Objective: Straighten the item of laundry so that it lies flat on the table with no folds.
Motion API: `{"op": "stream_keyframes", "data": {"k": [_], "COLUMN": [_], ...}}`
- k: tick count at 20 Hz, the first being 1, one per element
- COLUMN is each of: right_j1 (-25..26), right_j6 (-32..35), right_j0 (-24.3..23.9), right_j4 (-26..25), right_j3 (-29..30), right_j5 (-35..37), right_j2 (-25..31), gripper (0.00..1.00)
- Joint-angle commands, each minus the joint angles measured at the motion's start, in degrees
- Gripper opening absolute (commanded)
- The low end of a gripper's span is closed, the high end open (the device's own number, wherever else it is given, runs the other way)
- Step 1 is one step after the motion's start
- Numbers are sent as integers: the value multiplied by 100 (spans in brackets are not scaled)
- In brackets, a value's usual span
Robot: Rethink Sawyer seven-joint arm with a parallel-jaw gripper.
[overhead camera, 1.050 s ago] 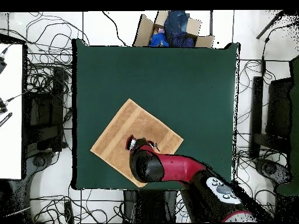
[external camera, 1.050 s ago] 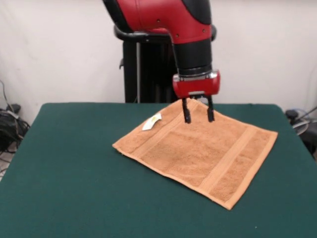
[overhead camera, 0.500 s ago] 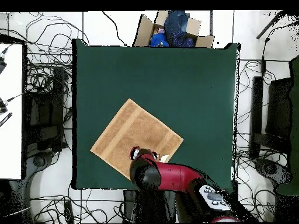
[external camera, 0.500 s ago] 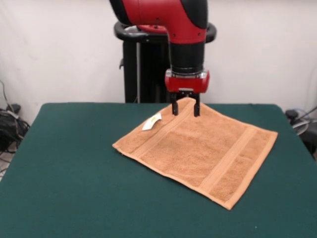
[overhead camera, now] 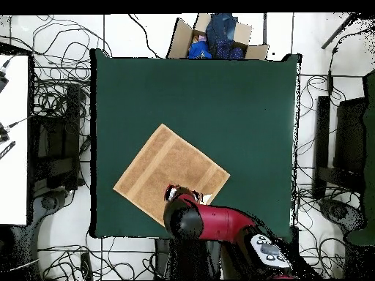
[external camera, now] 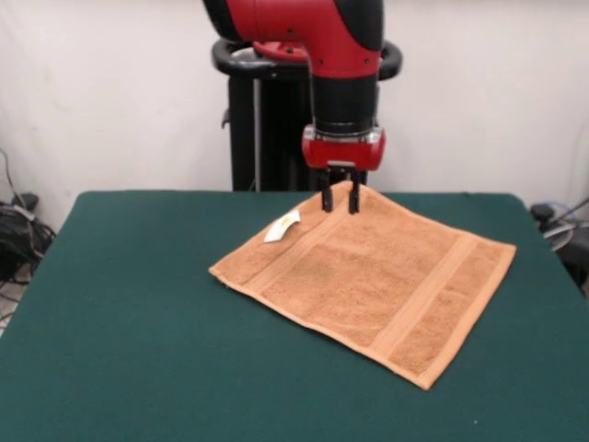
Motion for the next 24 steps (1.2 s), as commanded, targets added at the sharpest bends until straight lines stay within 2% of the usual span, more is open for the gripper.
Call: {"op": "stream_keyframes", "data": {"k": [1, 8, 10, 16, 24], "right_j1": [46, 87, 202, 278, 474], "right_j6": [619, 767, 946, 1320, 1039], "right_j0": [-46, 53, 283, 477, 822], "right_j4": [254, 343, 475, 1152, 1757], "right_j3": [-252, -317, -545, -883, -1624], "right_j5": [797, 761, 572, 378, 1269], "right_j2": [155, 151, -60, -11, -286], "gripper": [0, 0, 0, 0, 0]}}
